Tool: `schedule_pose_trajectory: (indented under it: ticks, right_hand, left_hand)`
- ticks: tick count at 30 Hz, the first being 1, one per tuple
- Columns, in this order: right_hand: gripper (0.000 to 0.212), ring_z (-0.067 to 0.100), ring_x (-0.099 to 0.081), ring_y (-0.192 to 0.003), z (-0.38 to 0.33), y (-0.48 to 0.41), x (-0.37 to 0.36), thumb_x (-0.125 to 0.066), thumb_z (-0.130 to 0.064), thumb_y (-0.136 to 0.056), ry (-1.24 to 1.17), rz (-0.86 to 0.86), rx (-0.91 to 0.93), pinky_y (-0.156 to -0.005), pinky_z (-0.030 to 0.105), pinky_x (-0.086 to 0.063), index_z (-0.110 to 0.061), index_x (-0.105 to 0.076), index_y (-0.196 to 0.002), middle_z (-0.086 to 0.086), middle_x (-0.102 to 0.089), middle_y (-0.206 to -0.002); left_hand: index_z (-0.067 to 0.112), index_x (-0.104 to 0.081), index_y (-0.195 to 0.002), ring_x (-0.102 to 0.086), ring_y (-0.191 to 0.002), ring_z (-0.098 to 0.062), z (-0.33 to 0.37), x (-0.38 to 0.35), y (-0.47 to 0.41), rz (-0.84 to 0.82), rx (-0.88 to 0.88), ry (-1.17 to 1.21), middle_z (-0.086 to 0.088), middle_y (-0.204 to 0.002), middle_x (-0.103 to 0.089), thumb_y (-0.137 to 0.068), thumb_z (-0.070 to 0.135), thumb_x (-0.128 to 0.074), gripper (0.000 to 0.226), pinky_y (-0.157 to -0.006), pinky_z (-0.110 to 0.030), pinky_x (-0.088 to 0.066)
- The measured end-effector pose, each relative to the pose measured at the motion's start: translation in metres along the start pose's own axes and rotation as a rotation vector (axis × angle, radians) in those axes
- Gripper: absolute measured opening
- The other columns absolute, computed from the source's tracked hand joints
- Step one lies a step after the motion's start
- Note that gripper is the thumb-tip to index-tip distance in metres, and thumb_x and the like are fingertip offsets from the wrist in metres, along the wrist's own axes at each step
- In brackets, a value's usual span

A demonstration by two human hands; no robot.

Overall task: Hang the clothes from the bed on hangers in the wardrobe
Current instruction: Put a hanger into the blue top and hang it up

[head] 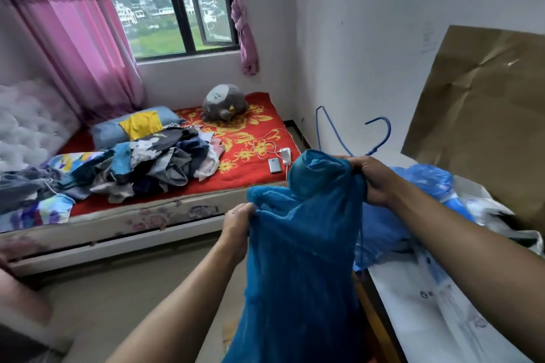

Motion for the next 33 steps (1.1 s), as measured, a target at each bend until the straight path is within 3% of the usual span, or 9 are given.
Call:
schedule_pose_trajectory:
  ticks: [5,8,12,16,18,22,26,30,33]
  right_hand:
    - [0.017,0.016,-0.059,-0.055,0.0,0.003,-0.009,-0.059,-0.021,-0.078,0.025,0.017,-0.028,-0.052,0.024,-0.05,-0.015,-0.062,-0.062,0.005,-0.059,-0.063]
    - [0.025,0.017,-0.07,-0.074,-0.001,0.005,-0.028,-0.06,-0.032,-0.083,0.054,-0.109,-0.057,-0.069,0.026,-0.058,-0.013,-0.076,-0.081,0.005,-0.073,-0.083]
    - [0.018,0.014,-0.063,-0.062,0.004,0.001,-0.048,-0.062,-0.028,-0.082,0.181,-0.177,-0.091,-0.061,0.023,-0.054,-0.013,-0.07,-0.079,0.003,-0.067,-0.072]
    - [0.021,0.017,-0.062,-0.067,0.008,-0.004,-0.059,-0.063,-0.031,-0.085,0.135,-0.167,-0.088,-0.067,0.027,-0.052,-0.011,-0.069,-0.083,0.005,-0.066,-0.075]
    - [0.025,0.019,-0.063,-0.073,0.007,-0.007,-0.061,-0.065,-0.036,-0.083,0.107,-0.127,-0.079,-0.073,0.03,-0.052,-0.011,-0.068,-0.089,0.007,-0.068,-0.081]
    - [0.03,0.019,-0.057,-0.067,0.006,-0.012,-0.054,-0.073,-0.041,-0.074,0.054,-0.012,-0.058,-0.067,0.028,-0.051,-0.015,-0.063,-0.086,0.006,-0.057,-0.076]
    - [0.028,0.009,-0.047,-0.043,0.015,-0.006,-0.051,-0.062,-0.04,-0.09,0.263,0.113,-0.07,-0.039,0.018,-0.037,-0.017,-0.058,-0.074,-0.002,-0.05,-0.056]
    - [0.033,0.016,-0.058,-0.055,0.029,-0.011,-0.041,-0.062,-0.036,-0.09,0.794,0.405,0.063,-0.049,0.026,-0.044,-0.011,-0.062,-0.07,0.005,-0.061,-0.067]
    - [0.035,0.022,-0.053,-0.061,0.029,-0.016,-0.045,-0.063,-0.039,-0.09,0.752,0.476,0.096,-0.055,0.033,-0.041,-0.011,-0.061,-0.069,0.006,-0.058,-0.068]
  left_hand:
    - [0.018,-0.041,-0.052,-0.043,-0.038,-0.016,0.035,0.016,0.006,-0.072,0.168,0.501,-0.001,-0.045,-0.042,-0.088,0.023,-0.039,0.036,-0.047,-0.025,-0.04]
    - [0.019,-0.047,-0.065,-0.024,-0.031,-0.007,0.028,0.017,0.011,-0.164,0.207,0.182,0.005,-0.043,-0.03,-0.09,0.054,-0.049,0.044,-0.033,-0.017,-0.023]
    - [0.013,-0.057,-0.116,-0.038,-0.049,-0.011,0.013,0.02,0.021,-0.352,0.243,-0.107,-0.001,-0.062,-0.042,-0.08,0.068,-0.056,0.066,-0.044,-0.023,-0.036]
    - [0.006,-0.071,-0.093,-0.052,-0.058,-0.01,0.001,0.02,0.027,-0.444,0.138,-0.621,-0.002,-0.068,-0.057,-0.077,0.034,-0.078,0.033,-0.054,-0.026,-0.049]
    - [0.003,-0.072,-0.081,-0.054,-0.056,-0.01,-0.009,0.026,0.023,-0.256,0.064,-0.828,-0.003,-0.066,-0.064,-0.073,0.027,-0.08,0.027,-0.053,-0.025,-0.048]
    - [0.004,-0.066,-0.068,-0.064,-0.065,-0.028,-0.008,0.059,0.01,0.312,-0.03,-0.26,-0.018,-0.076,-0.069,-0.068,0.02,-0.076,0.019,-0.059,-0.033,-0.052]
    - [-0.002,-0.06,-0.101,-0.063,-0.085,-0.033,0.018,0.081,0.001,0.21,0.13,0.439,-0.022,-0.101,-0.064,-0.088,0.0,-0.049,0.017,-0.081,-0.045,-0.052]
    - [0.006,-0.061,-0.083,-0.066,-0.072,-0.027,0.037,0.101,0.008,0.086,0.143,0.373,-0.014,-0.083,-0.065,-0.09,0.018,-0.051,0.017,-0.071,-0.04,-0.056]
    - [0.006,-0.062,-0.093,-0.066,-0.079,-0.031,0.041,0.114,0.017,0.13,0.037,0.019,-0.019,-0.093,-0.067,-0.079,0.026,-0.073,0.027,-0.074,-0.045,-0.055]
Point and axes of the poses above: each hand's wrist, its own y-axis away from the middle knuckle, its own x-axis out of the back of the hand, z = x × y, the point moved 2 cm from there along -y, towards the middle knuckle
